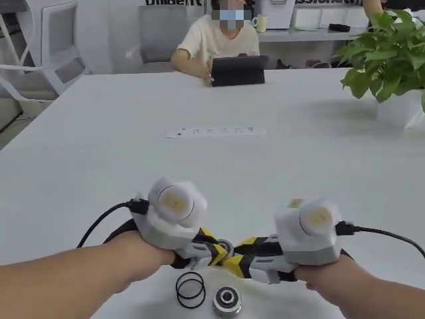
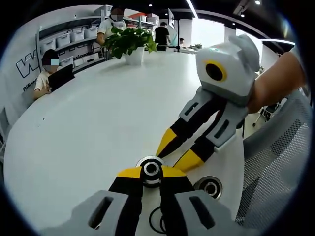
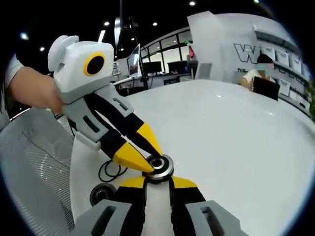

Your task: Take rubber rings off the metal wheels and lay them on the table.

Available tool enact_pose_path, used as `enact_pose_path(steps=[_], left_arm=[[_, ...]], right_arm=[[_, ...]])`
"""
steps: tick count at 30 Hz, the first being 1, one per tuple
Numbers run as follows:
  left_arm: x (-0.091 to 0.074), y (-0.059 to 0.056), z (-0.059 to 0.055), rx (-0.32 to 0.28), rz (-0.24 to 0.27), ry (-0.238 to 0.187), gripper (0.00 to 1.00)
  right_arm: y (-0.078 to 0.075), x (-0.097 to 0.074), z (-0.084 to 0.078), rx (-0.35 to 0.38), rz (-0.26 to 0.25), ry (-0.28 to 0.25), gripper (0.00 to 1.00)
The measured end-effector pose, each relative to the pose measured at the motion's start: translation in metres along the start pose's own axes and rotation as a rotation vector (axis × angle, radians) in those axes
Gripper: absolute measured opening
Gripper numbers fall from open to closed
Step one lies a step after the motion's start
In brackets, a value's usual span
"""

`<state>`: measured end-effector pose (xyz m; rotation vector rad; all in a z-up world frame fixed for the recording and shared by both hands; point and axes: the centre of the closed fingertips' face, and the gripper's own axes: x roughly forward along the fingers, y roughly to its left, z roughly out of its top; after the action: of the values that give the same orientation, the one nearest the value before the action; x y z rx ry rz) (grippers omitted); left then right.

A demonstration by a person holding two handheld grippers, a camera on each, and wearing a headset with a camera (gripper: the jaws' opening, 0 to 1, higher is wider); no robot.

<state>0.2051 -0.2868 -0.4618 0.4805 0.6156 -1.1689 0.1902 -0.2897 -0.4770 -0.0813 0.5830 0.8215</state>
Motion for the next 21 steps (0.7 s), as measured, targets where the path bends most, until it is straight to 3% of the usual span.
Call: enact_pose_path(steps=[14, 21], left_arm=[[0.0001, -0.0001, -0.0002, -0.008, 0.006, 0.004, 0.07], [0.0, -0.0005, 0.0, -0.005, 0.011, 0.003, 0.07]], right_arm=[[-0.0015, -0.0032, -0.002, 0.031, -0.008, -0.011, 0.01], [-0.0047, -0.0047, -0.0018, 0.087, -0.017, -0.023, 0.0]])
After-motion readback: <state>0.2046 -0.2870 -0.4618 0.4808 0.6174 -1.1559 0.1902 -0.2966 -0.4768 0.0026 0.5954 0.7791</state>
